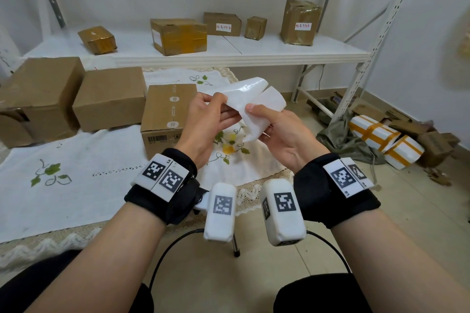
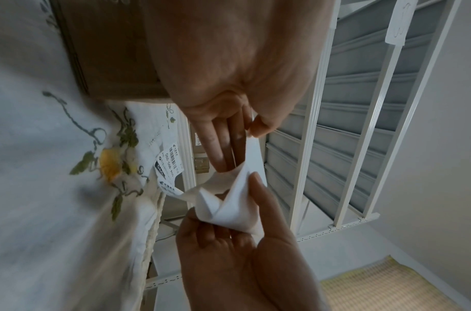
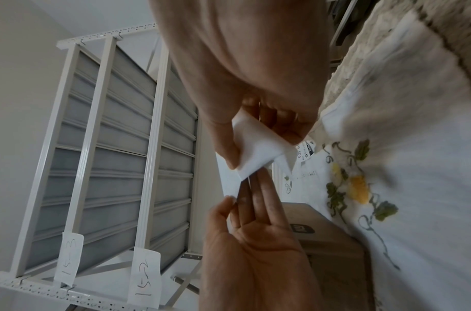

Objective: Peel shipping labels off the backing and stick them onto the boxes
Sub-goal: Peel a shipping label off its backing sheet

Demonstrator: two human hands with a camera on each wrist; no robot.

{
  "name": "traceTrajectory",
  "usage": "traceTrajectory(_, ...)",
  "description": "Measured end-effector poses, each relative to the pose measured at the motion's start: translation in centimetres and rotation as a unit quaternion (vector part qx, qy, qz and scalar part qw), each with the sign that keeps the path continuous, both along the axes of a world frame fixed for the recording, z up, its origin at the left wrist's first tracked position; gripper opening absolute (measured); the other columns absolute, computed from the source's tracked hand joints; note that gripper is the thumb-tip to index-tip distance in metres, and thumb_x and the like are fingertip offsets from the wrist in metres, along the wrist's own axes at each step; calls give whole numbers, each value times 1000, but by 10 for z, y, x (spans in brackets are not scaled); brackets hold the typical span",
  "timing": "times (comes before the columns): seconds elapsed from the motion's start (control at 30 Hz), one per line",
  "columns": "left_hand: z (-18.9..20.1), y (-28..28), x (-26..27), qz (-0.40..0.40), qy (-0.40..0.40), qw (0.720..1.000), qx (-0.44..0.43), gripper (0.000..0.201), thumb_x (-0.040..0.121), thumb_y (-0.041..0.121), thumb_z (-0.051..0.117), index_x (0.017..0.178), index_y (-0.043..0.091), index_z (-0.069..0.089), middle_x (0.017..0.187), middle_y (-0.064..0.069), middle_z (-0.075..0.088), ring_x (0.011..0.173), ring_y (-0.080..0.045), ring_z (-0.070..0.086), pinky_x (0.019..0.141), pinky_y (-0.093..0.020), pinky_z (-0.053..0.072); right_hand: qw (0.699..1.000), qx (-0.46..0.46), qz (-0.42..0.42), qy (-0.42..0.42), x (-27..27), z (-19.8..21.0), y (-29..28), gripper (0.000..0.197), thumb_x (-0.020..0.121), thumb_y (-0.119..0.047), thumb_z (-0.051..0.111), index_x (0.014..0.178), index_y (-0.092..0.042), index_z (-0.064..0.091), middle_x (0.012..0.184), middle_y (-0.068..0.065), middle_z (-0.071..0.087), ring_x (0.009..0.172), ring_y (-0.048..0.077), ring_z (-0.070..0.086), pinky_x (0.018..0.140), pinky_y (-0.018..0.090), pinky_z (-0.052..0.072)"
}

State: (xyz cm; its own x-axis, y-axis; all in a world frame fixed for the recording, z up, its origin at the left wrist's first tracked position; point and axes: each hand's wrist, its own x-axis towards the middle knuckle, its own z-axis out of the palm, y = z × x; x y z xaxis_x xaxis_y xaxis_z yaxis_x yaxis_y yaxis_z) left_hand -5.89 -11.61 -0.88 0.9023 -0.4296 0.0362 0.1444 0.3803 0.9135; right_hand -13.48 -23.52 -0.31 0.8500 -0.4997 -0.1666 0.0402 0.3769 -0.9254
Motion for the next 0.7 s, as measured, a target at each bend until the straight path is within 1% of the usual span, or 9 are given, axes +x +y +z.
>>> traceTrajectory(0.13,-2,-2,0,-5,3,1000,12,34,103,10,50,132,-7,43,106,-20,76,93,-26,78,88,-36,63,1000,-7,-13,16,-2,2,-1,24,89,-4,74,112,-5,67,91,5,73,72,14,68,54,26,56)
traceTrajectory(0.2,-2,-2,1,-5,4,1000,13,34,103,11,50,131,-7,43,106,-21,75,93,-26,78,87,-36,63,1000,-6,-19,21,-2,2,-1,21,88,-2,73,108,-6,68,87,5,73,69,15,68,52,26,56)
traceTrajectory(0.3,0,-1,2,-3,2,1000,19,18,104,11,49,119,2,46,108,-22,74,91,-26,78,86,-35,63,999,-6,-26,22,-2,1,-2,17,88,0,72,103,-6,68,86,6,73,74,18,66,61,28,56)
traceTrajectory(0.37,1,-1,3,0,3,1000,23,15,104,10,49,117,2,46,109,-23,74,91,-26,78,84,-34,63,999,-5,-31,19,-1,1,-3,17,88,1,72,102,-6,68,89,7,73,77,19,67,67,29,57)
traceTrajectory(0.43,0,0,5,1,5,1000,26,25,104,10,48,125,-4,47,109,-23,73,92,-26,78,83,-34,64,999,-10,-33,18,-1,1,-4,18,87,2,72,102,-6,67,95,8,74,83,21,70,76,31,59)
traceTrajectory(0.5,-1,0,6,2,8,1000,29,35,104,11,48,132,-8,44,110,-23,73,94,-26,77,83,-33,64,999,-10,-34,15,0,0,-5,18,88,4,70,101,-7,65,96,9,74,81,21,74,85,34,59)
traceTrajectory(0.53,-1,0,6,3,8,1000,29,36,104,11,48,134,-9,43,110,-23,73,94,-27,77,84,-33,63,999,-9,-35,15,0,0,-5,18,88,5,68,101,-7,64,97,10,75,79,21,75,86,34,59)
traceTrajectory(0.57,0,1,6,3,9,1000,29,37,104,11,48,134,-9,43,110,-23,74,94,-27,77,84,-34,63,999,-8,-35,15,0,0,-4,18,89,6,67,102,-6,63,96,10,75,80,22,77,84,33,59)
traceTrajectory(0.7,-1,0,5,3,5,1000,30,35,104,11,49,133,-8,43,109,-23,73,92,-27,78,83,-33,64,998,-10,-51,22,2,-2,-5,20,89,7,62,104,-6,63,95,10,75,88,27,78,70,28,56)
